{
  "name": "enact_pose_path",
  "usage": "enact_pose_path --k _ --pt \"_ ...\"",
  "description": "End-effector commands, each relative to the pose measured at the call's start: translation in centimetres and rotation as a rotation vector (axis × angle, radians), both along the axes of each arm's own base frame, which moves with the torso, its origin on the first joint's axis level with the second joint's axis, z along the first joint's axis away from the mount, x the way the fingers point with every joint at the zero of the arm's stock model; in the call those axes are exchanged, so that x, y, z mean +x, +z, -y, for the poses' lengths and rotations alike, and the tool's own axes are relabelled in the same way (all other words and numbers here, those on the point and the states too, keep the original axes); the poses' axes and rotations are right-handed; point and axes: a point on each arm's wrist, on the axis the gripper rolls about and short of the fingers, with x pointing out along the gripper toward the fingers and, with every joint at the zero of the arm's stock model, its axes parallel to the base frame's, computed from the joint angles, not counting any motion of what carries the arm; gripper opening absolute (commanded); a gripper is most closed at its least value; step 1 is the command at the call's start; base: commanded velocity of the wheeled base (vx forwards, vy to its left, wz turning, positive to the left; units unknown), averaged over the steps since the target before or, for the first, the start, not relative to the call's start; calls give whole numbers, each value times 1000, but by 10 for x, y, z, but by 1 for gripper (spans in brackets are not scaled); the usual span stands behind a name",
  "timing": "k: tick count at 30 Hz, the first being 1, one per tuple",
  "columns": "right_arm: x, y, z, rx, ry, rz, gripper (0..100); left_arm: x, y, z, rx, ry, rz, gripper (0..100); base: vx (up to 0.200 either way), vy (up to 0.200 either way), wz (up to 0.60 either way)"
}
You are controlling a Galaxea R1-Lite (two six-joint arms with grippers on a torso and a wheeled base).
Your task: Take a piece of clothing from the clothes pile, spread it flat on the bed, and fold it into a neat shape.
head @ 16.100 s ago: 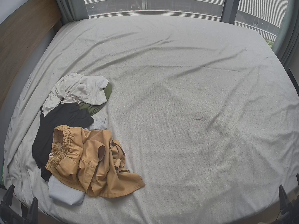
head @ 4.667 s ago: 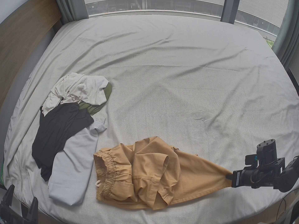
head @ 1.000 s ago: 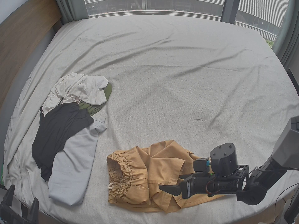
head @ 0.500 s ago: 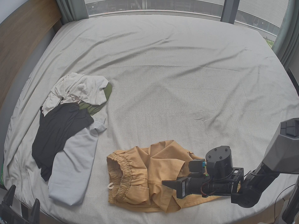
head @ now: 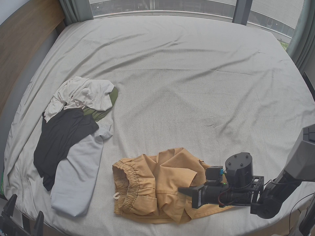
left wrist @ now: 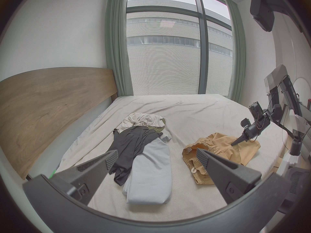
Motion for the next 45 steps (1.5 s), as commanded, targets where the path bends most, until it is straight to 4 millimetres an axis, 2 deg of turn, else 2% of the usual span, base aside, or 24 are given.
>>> enact_pose_path --k 1,2,3,4,6,7,9,12,13,14,16,18,20,29,40,45 --pt "0 10 7 20 -17 24 0 -5 17 0 -16 6 119 100 0 0 0" --pt "0 10 8 20 -21 23 0 -15 66 1 -20 22 289 100 0 0 0" --pt "0 9 8 18 -20 21 0 -18 110 1 -14 34 385 100 0 0 0" --pt "1 9 7 18 -18 23 0 -10 145 1 -3 36 410 100 0 0 0" --pt "3 10 6 24 -18 30 0 -7 164 0 6 -7 411 100 0 0 0" --pt "3 10 6 24 -18 30 0 -7 164 0 6 -7 411 100 0 0 0" --pt "1 10 7 25 -19 24 0 16 156 0 -93 -122 225 100 0 0 0" --pt "0 9 11 20 -29 17 0 44 147 5 -167 -251 84 100 0 0 0" --pt "0 9 11 20 -29 17 0 44 147 5 -167 -251 84 100 0 0 0" --pt "0 12 18 25 -44 27 0 60 142 10 -229 -331 24 100 0 0 0" --pt "-1 18 24 38 -60 42 0 79 138 18 -296 -385 -58 100 0 0 0" --pt "-2 19 28 39 -67 43 0 88 136 22 -318 -409 -100 100 0 0 0" --pt "-2 26 38 54 -95 54 0 107 127 34 -329 -455 -190 100 0 0 0" --pt "-1 37 57 124 -141 32 0 136 96 51 -351 -549 -354 100 0 0 0" --pt "4 40 69 194 -103 -17 0 143 66 55 -414 -619 -528 100 0 0 0" --pt "10 39 79 198 -139 -22 0 145 65 52 -425 -624 -530 100 0 0 0"
